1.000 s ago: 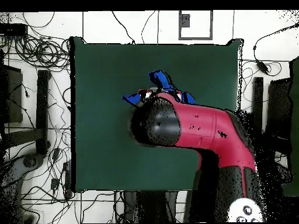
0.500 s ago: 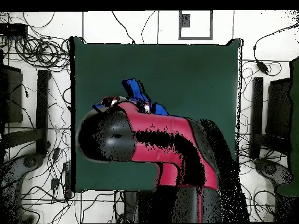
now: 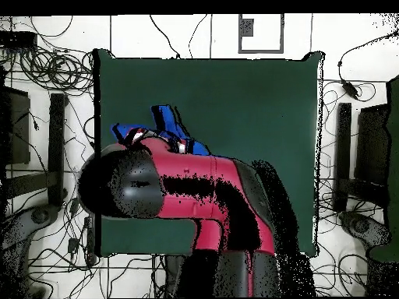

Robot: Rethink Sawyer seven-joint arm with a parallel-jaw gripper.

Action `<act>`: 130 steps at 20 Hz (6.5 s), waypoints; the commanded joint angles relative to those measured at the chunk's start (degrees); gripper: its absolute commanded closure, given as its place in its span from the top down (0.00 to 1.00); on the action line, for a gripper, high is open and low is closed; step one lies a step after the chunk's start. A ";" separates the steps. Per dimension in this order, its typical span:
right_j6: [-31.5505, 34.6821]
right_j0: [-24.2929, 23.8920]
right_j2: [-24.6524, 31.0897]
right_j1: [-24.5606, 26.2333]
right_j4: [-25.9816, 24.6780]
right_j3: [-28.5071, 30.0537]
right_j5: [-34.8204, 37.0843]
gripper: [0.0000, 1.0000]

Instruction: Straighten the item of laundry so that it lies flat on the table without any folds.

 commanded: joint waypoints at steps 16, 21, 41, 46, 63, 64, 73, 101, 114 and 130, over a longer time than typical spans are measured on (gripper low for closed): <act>-2.12 -9.02 2.45 -4.90 3.29 15.37 -2.18 0.00; -4.49 -12.08 4.75 -6.26 3.71 19.73 -6.19 0.00; -2.11 -15.46 9.44 -6.31 2.01 25.16 -15.82 1.00; -2.38 -16.35 10.52 -6.45 2.14 25.61 -16.01 1.00; -1.67 -16.23 10.40 -1.32 -2.53 18.82 -13.19 1.00; -1.80 -16.54 10.82 -0.42 -2.71 18.16 -13.59 1.00; -0.98 -17.25 12.28 5.34 -4.93 14.50 -17.86 1.00; -0.91 -19.12 14.34 16.87 -10.66 7.24 -26.27 1.00; 1.28 -16.34 11.92 18.09 -11.42 2.22 -22.80 1.00; -4.09 -21.23 18.73 24.62 -12.41 -4.26 -23.02 1.00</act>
